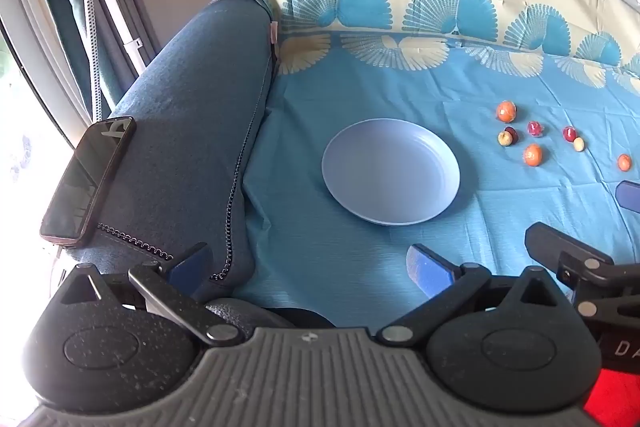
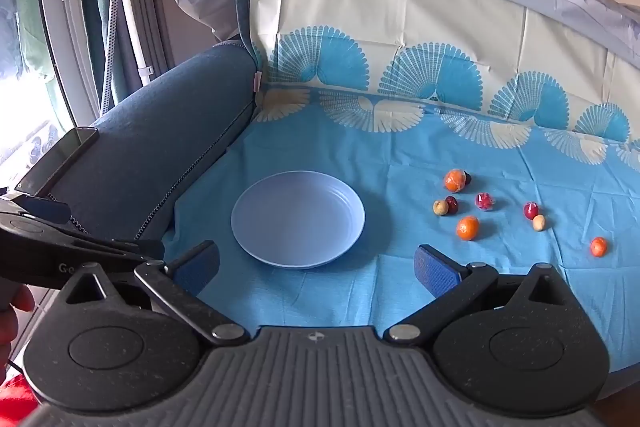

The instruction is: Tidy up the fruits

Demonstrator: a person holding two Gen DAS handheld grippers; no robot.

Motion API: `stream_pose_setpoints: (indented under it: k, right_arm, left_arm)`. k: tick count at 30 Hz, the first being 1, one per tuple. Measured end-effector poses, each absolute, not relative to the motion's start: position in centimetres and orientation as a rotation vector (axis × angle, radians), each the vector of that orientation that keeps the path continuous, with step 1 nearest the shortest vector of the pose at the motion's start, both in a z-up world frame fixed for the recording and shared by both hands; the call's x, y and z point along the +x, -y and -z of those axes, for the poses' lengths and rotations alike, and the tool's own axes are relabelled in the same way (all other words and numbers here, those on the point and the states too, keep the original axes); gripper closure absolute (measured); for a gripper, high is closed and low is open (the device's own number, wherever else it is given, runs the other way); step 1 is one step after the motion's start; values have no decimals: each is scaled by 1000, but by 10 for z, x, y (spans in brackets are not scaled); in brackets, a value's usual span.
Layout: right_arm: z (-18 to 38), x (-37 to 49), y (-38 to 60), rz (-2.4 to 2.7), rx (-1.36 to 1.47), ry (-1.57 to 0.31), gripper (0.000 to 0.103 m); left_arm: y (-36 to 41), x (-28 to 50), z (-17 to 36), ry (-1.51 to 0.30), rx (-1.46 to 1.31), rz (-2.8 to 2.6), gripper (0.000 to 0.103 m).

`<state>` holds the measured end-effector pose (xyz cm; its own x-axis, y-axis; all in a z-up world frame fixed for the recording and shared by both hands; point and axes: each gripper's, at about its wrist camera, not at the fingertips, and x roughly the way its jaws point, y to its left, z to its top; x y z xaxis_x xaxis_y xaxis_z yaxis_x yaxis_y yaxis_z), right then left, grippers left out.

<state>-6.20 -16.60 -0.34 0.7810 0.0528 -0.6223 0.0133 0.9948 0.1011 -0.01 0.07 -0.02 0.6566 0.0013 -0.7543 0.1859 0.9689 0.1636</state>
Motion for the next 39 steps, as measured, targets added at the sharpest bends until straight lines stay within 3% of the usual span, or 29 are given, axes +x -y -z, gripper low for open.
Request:
stream_pose_setpoints:
  k: [39]
  right_arm:
    - [2, -62, 168, -30, 91, -671, 1]
  left_arm:
    - [-3, 1, -5, -839, 231, 108, 0]
